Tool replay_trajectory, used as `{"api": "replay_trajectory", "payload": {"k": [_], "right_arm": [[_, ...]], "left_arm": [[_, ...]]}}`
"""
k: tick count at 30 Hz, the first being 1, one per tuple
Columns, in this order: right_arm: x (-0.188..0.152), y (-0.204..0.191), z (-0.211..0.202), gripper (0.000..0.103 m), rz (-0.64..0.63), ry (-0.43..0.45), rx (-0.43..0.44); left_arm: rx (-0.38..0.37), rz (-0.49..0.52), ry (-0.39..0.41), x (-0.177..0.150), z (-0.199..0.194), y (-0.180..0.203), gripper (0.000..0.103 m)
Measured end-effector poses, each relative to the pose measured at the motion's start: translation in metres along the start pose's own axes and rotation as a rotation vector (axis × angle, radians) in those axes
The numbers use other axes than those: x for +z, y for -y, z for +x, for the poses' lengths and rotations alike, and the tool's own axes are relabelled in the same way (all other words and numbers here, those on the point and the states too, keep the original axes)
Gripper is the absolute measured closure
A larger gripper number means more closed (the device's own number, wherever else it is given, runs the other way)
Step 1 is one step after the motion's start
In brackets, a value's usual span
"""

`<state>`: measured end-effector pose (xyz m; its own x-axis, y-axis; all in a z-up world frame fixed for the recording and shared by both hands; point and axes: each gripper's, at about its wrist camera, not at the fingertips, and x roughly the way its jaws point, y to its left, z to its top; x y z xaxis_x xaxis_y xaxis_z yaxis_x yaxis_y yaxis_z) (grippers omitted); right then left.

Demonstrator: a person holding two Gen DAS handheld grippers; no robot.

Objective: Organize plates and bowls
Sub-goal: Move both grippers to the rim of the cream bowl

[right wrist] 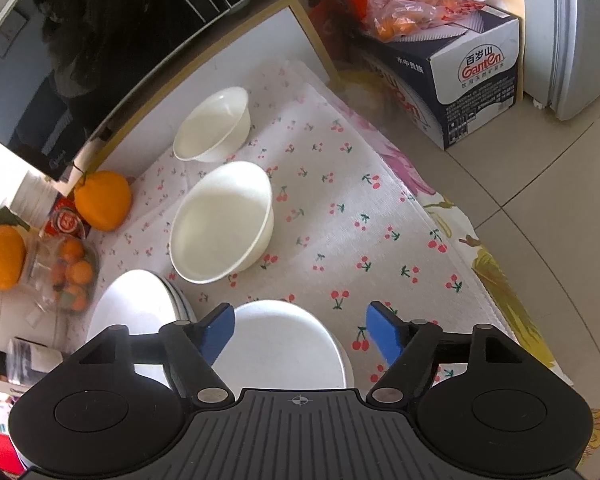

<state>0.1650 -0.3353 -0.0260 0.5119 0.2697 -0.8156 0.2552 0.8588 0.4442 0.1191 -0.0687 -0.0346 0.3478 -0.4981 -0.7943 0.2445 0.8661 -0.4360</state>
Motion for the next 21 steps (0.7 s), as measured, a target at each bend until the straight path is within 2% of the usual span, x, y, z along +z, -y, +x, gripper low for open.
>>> {"api": "replay_trajectory", "payload": {"k": [4, 12, 21], "right_arm": [[0.002, 0.001, -0.001, 0.022, 0.020, 0.017, 0.014], [0.003, 0.004, -0.001, 0.021, 0.042, 0.031, 0.028], [0.007, -0.001, 0.003, 0.021, 0.064, 0.051, 0.054]], "left_arm": [[0.024, 0.005, 0.040, 0.006, -0.008, -0.003, 0.004], [0.100, -0.021, 0.099, 0.018, -0.011, -0.009, 0.002], [0.220, 0.010, 0.197, 0.059, -0.013, -0.013, 0.001]]}}
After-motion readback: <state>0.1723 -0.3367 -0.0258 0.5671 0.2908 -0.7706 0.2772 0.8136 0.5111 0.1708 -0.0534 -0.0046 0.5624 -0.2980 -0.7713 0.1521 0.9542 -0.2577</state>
